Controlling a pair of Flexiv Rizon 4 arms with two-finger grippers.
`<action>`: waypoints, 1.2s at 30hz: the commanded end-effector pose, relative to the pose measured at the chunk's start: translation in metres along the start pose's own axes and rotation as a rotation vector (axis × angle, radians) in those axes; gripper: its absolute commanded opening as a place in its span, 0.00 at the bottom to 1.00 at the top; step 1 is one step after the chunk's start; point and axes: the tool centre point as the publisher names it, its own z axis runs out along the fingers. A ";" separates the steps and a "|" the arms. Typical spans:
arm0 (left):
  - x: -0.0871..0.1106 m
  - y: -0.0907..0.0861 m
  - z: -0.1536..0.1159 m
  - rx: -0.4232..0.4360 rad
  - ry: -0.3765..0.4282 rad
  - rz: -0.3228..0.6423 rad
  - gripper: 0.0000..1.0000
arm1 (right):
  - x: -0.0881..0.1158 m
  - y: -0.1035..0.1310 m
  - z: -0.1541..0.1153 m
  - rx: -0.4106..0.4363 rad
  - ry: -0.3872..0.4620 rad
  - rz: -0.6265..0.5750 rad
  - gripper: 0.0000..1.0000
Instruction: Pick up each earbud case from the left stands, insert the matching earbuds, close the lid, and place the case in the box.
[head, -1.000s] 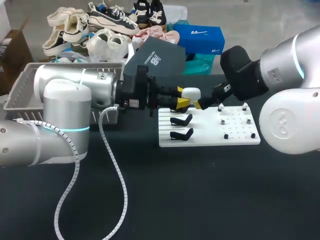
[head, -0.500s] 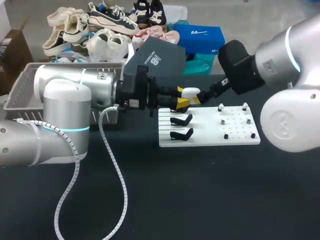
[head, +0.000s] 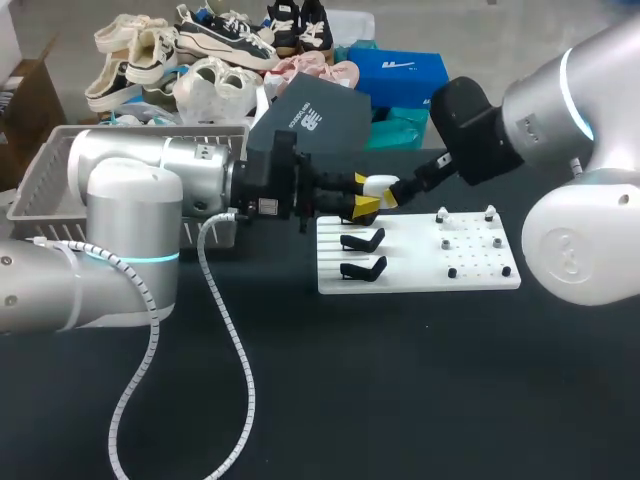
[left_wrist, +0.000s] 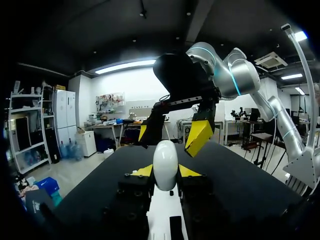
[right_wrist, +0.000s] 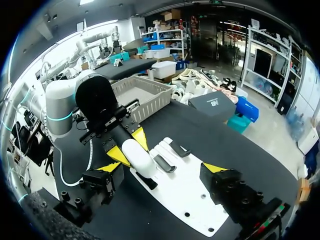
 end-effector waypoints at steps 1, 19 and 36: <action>0.000 -0.001 0.000 -0.004 -0.001 0.001 0.00 | -0.003 0.001 0.002 0.007 0.010 0.004 1.00; 0.000 -0.001 0.000 -0.004 -0.001 0.001 0.00 | -0.003 -0.001 0.008 0.011 0.033 0.011 1.00; 0.000 -0.001 0.000 -0.004 -0.001 0.001 0.00 | -0.006 -0.002 0.009 0.022 0.049 0.015 1.00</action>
